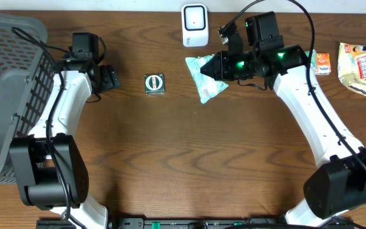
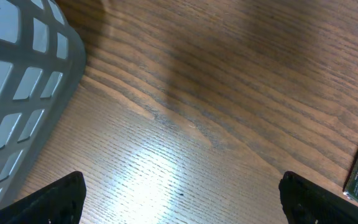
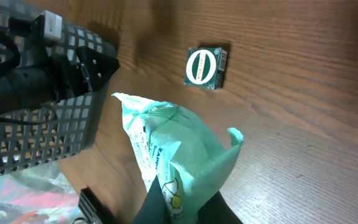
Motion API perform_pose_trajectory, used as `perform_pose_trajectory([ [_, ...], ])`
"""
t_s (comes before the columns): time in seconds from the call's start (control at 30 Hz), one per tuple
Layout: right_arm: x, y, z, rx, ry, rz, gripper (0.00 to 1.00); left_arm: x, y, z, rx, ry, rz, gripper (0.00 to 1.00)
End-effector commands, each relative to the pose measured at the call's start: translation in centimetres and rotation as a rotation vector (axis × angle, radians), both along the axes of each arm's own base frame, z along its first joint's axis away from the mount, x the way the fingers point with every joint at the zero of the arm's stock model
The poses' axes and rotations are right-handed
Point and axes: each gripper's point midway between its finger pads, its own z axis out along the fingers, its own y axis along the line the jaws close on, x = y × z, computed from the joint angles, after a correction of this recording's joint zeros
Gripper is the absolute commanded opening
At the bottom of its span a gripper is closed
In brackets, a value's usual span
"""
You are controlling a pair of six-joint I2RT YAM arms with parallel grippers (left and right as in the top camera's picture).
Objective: Scan the item barcode
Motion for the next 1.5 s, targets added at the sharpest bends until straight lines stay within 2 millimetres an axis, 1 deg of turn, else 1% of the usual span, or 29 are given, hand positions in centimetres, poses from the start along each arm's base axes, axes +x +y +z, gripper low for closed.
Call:
perform_pose_trajectory([
  [0.0,0.4,-0.2,0.3,-0.036,-0.034,-0.011,0.01,-0.2,0.1,-0.2,0.009,0.009,-0.01,0.98],
  [0.23,0.6,-0.9,-0.9,-0.1,-0.037,-0.043,0.01,-0.2,0.1,-0.2,0.009,0.009,-0.01,0.98],
  [0.4,1.0,-1.8,-2.3,-0.165,-0.044,-0.081,0.01,-0.2,0.1,-0.2,0.009,0.009,-0.01,0.97],
  [0.5,2.1,-4.2,-4.5,-0.315,-0.074,-0.177,0.01,-0.2,0.1,-0.2,0.009,0.009,-0.01,0.98],
  [0.57,2.6,-6.5,-6.1,-0.45,-0.096,-0.255,0.01,-0.2,0.1,-0.2,0.009,0.009,-0.01,0.98],
  [0.67,2.9,-8.9,-8.0,-0.603,-0.129,-0.335,0.01,-0.2,0.1,-0.2,0.009,0.009,-0.01,0.98],
  [0.7,2.9,-10.3,-9.1,-0.705,-0.157,-0.383,0.01,-0.2,0.1,-0.2,0.01,0.009,-0.01,0.97],
  [0.8,2.5,-12.7,-10.3,-0.882,-0.21,-0.454,0.01,-0.2,0.1,-0.2,0.009,0.009,-0.01,0.97],
  [0.9,1.9,-13.9,-11.0,-1.02,-0.281,-0.509,0.01,-0.2,0.1,-0.2,0.009,0.009,-0.01,0.98],
  [1.0,1.4,-14.1,-11.7,-1.081,-0.337,-0.534,0.01,-0.2,0.1,-0.2,0.009,0.009,-0.01,0.98],
  [1.1,1.1,-13.3,-12.2,-1.077,-0.359,-0.525,0.01,-0.2,0.1,-0.2,0.009,0.009,-0.01,0.98],
  [1.23,1.2,-12.0,-12.4,-1.051,-0.391,-0.516,0.01,-0.2,0.1,-0.2,0.009,0.009,-0.01,0.97],
  [1.37,2.2,-10.3,-13.1,-1.068,-0.453,-0.441,0.01,-0.2,0.1,-0.2,0.009,0.009,-0.01,0.97],
  [1.4,2.9,-9.6,-13.6,-1.099,-0.495,-0.385,0.01,-0.2,0.1,-0.2,0.009,0.009,-0.01,0.98],
  [1.47,3.5,-9.2,-14.1,-1.144,-0.532,-0.33,0.01,-0.2,0.1,-0.2,0.009,0.009,-0.01,0.98],
])
